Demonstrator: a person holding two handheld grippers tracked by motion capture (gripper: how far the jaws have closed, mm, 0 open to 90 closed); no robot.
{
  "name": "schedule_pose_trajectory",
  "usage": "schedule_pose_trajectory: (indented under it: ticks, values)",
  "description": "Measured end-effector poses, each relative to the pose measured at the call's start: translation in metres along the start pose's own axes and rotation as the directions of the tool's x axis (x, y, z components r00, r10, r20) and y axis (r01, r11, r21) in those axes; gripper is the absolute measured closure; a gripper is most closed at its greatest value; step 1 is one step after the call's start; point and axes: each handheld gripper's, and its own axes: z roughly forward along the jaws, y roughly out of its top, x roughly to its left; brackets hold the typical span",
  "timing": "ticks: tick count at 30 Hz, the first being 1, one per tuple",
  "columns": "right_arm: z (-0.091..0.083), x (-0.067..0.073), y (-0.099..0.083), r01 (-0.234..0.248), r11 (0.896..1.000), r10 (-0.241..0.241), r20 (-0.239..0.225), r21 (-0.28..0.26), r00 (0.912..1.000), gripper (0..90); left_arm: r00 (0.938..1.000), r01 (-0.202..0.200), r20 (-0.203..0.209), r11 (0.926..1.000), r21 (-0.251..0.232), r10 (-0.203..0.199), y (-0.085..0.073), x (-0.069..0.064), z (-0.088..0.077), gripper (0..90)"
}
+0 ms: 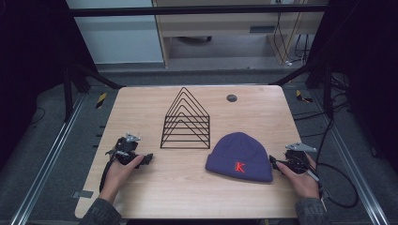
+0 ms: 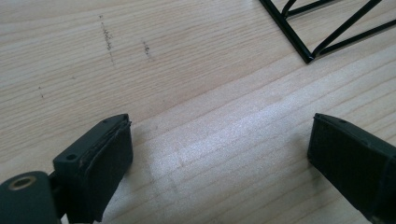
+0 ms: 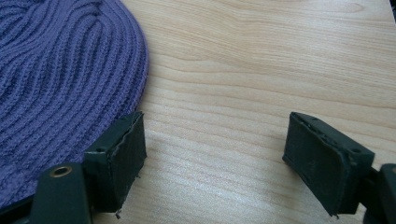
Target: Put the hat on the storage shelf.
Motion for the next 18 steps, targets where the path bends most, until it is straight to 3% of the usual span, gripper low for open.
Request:
schedule_pose_trajectory:
  ticks: [7,14,17,18]
  values:
    - [0.000,0.001,0.001,-0.001,1.000,0.001,0.003,0.010,1.0000,20.5,1.0000,0.004,0.001,1.0000,-0.003,-0.004,-0.001,-0.001,0.001,3.9]
    - [-0.003,0.002,0.010,-0.019,0.998,0.020,-0.020,0.062,0.9996,24.1,1.0000,-0.001,-0.001,1.0000,-0.002,0.001,-0.001,-0.003,0.001,1.9]
    - [-0.007,0.008,0.024,0.000,0.998,0.001,-0.012,0.063,0.9999,26.4,1.0000,0.004,0.003,1.0000,-0.005,-0.004,-0.002,-0.004,0.000,1.7]
    - [-0.009,0.014,0.038,0.034,0.996,-0.031,-0.033,0.080,0.9990,26.8,1.0000,0.004,0.004,1.0000,-0.005,-0.004,-0.002,-0.004,0.000,1.6]
